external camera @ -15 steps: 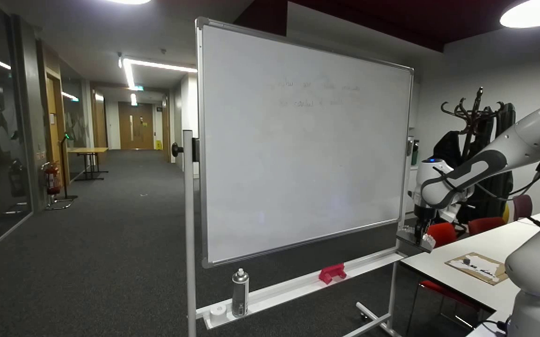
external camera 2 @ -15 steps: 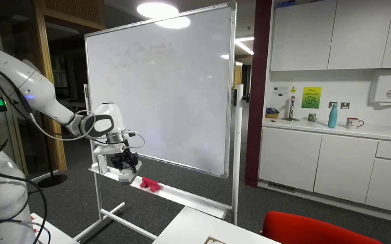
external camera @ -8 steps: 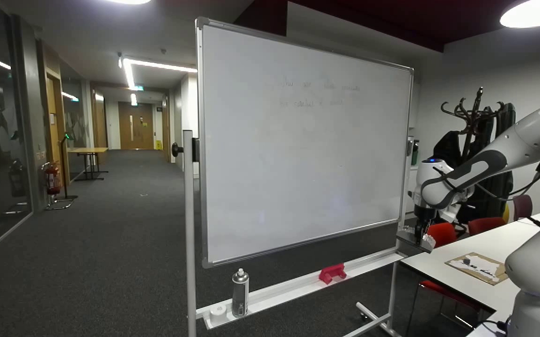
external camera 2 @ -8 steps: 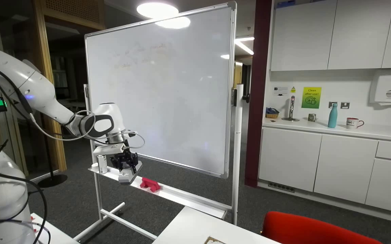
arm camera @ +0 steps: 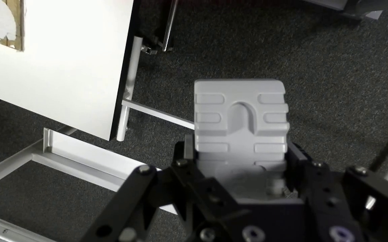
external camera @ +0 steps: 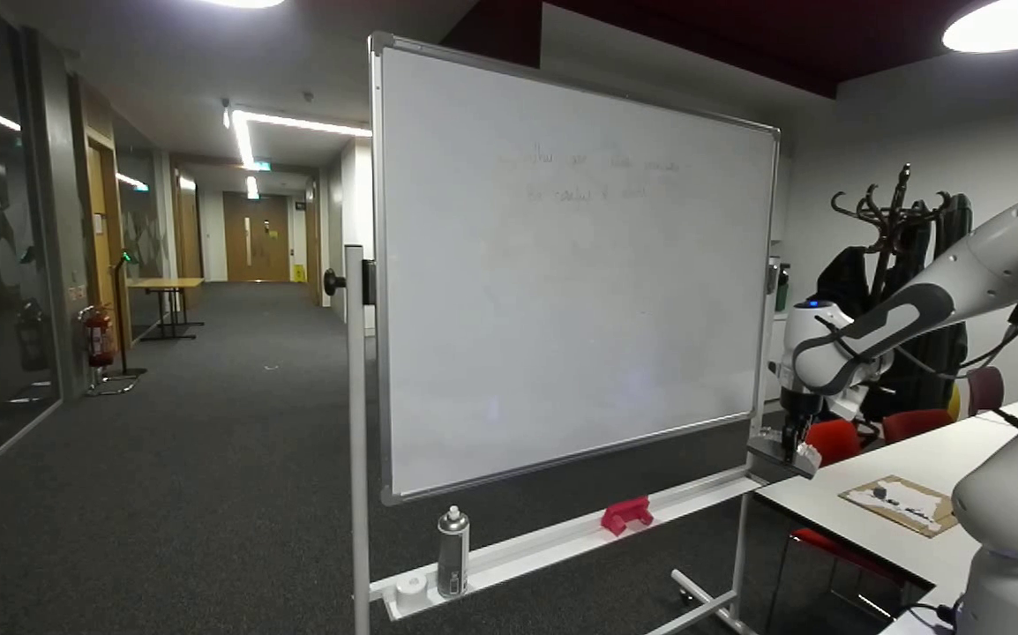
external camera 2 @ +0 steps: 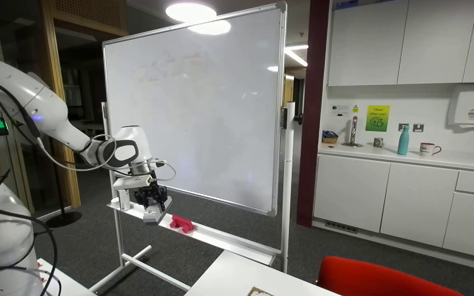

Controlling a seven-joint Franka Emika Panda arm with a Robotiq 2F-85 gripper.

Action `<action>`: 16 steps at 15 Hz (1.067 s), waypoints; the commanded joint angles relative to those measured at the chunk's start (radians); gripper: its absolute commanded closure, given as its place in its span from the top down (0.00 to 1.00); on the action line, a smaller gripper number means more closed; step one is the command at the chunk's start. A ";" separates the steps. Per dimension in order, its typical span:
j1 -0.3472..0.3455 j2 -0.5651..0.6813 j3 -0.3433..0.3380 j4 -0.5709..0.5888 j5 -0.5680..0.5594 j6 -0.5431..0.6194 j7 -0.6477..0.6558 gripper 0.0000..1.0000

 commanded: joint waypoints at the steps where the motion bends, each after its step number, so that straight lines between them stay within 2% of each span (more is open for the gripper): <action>1: 0.029 -0.015 0.028 0.012 -0.008 0.026 0.021 0.35; 10: 0.147 -0.155 0.220 0.149 -0.001 -0.021 0.188 0.35; 16: 0.173 -0.241 0.238 0.227 0.005 0.011 0.224 0.35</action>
